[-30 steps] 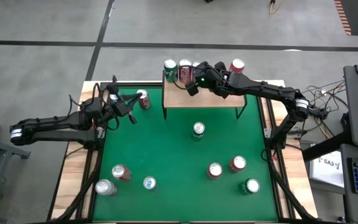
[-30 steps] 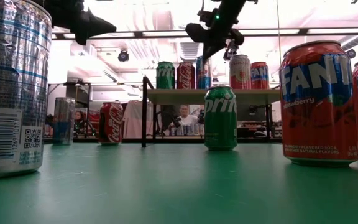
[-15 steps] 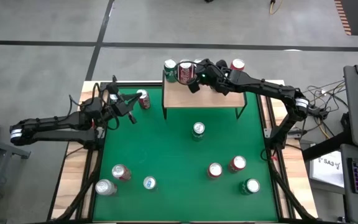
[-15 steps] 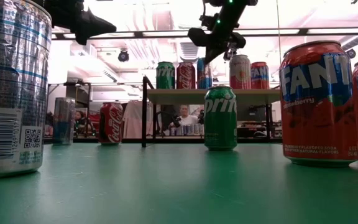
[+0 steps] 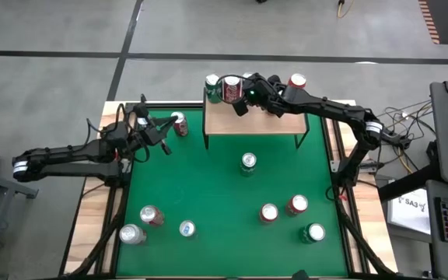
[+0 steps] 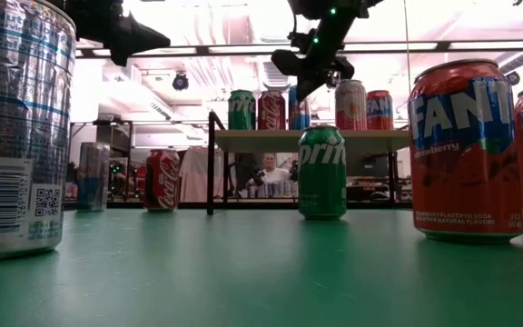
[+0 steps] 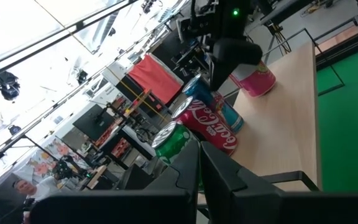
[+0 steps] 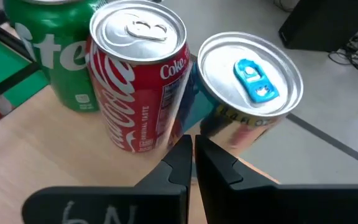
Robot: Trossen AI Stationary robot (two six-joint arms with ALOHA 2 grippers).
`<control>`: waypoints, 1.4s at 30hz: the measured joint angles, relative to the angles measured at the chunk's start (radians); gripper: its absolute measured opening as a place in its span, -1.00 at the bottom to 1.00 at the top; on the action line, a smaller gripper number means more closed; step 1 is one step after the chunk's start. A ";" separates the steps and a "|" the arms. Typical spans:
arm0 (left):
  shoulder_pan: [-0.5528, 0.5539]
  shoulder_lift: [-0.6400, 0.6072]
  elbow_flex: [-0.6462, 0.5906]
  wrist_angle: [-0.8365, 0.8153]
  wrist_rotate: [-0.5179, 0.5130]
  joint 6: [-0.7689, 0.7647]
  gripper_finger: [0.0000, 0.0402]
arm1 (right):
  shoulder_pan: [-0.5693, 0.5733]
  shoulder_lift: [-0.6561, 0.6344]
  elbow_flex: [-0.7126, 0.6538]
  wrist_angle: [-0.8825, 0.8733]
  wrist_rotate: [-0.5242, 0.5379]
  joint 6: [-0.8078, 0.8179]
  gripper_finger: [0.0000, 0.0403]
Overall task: Place canned beverage on shelf
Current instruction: Adjust the soda cans on the shelf, then put the bottom red soda can aligned with the red soda can on the shelf
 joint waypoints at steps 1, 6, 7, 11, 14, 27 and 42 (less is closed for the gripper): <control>0.000 0.000 0.000 -0.001 0.000 0.000 -1.00 | -0.002 0.001 0.000 -0.001 0.000 0.000 -0.94; 0.000 0.002 0.000 -0.001 0.000 0.003 -1.00 | 0.001 -0.003 0.000 -0.001 -0.002 0.001 -0.94; 0.000 0.002 0.000 -0.001 0.000 0.003 -1.00 | 0.005 -0.006 0.000 -0.001 -0.003 0.002 -0.94; 0.000 0.002 0.000 -0.001 0.000 0.003 -1.00 | 0.031 -0.017 0.000 -0.001 -0.011 0.012 -0.94; 0.000 0.002 0.000 0.002 0.001 0.003 -1.00 | 0.056 -0.032 0.000 -0.002 -0.068 0.011 -0.94; -0.001 0.042 0.000 -0.003 0.041 -0.387 -1.00 | 0.208 -0.114 0.000 -0.033 -0.348 -0.106 -0.94; -0.084 0.177 0.009 0.015 0.344 -0.845 -1.00 | 0.269 -0.150 0.000 -0.332 -0.511 -0.024 -0.94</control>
